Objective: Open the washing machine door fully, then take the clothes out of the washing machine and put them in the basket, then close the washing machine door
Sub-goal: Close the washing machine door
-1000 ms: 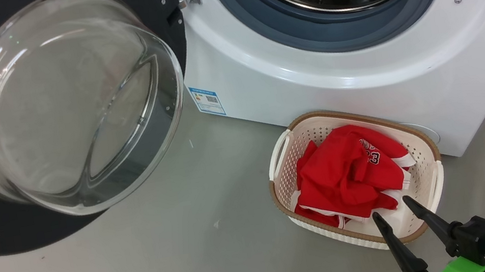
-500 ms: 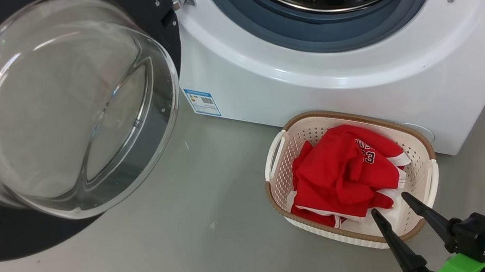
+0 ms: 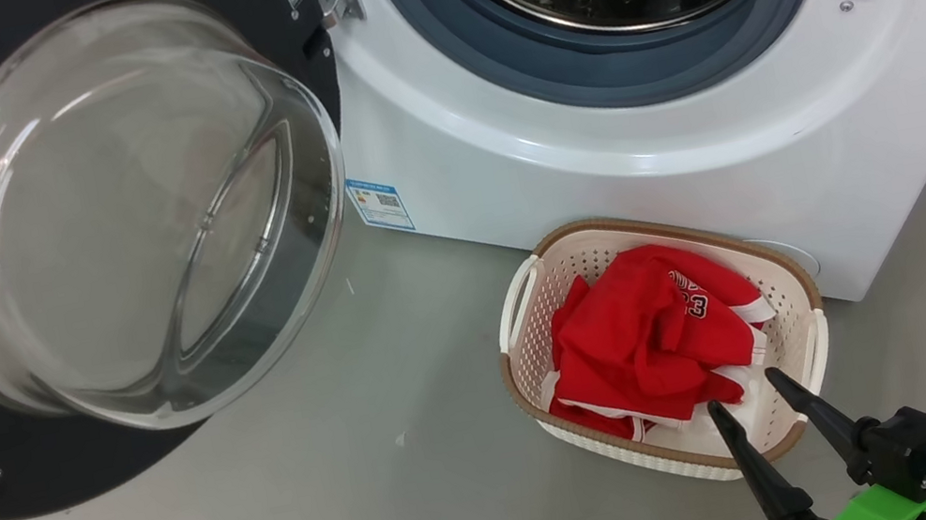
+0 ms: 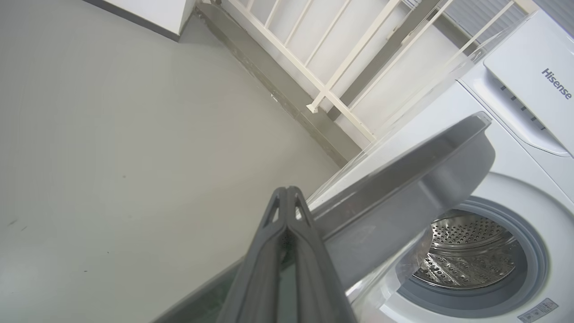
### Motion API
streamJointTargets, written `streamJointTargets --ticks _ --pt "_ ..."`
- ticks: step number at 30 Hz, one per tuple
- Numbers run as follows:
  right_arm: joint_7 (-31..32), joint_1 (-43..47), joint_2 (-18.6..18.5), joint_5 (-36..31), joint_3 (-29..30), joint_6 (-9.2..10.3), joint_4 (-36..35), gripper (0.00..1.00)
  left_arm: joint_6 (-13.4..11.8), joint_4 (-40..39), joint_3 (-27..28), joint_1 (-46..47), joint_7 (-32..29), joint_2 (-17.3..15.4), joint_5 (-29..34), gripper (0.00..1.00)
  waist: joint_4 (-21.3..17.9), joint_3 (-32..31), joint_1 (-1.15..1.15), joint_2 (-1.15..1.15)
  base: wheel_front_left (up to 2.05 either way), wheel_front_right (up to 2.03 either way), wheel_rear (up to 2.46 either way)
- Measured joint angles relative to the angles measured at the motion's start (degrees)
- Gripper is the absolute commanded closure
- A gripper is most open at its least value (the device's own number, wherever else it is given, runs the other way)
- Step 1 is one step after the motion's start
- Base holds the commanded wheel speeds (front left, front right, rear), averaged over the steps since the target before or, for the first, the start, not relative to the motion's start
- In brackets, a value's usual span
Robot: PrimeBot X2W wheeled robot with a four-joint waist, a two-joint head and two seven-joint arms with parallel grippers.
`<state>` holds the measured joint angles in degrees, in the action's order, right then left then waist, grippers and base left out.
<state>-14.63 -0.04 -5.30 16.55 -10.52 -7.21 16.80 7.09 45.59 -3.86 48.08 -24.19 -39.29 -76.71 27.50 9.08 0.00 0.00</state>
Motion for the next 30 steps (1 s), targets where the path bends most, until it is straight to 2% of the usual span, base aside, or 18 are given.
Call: streamJointTargets --ticks 8,21,30 --pt "0.0 0.0 0.3 0.0 0.1 0.00 0.0 0.00 0.0 -3.6 -2.5 -1.3 -3.9 -1.4 -3.3 1.00 0.0 -1.0 0.00 0.00 0.00 0.00 0.00" --pt "0.0 0.2 0.7 0.0 1.2 0.00 -0.3 0.00 0.0 -13.1 -4.4 -6.3 -8.6 -5.3 -8.2 1.00 -1.2 -2.7 0.00 0.00 0.00 0.00 0.00" --pt "0.0 1.1 0.8 0.0 1.7 0.00 -0.5 0.00 0.0 -18.3 -6.1 -9.0 -11.6 -5.8 -11.2 1.00 -2.2 -3.8 0.00 0.00 0.00 0.00 0.00"
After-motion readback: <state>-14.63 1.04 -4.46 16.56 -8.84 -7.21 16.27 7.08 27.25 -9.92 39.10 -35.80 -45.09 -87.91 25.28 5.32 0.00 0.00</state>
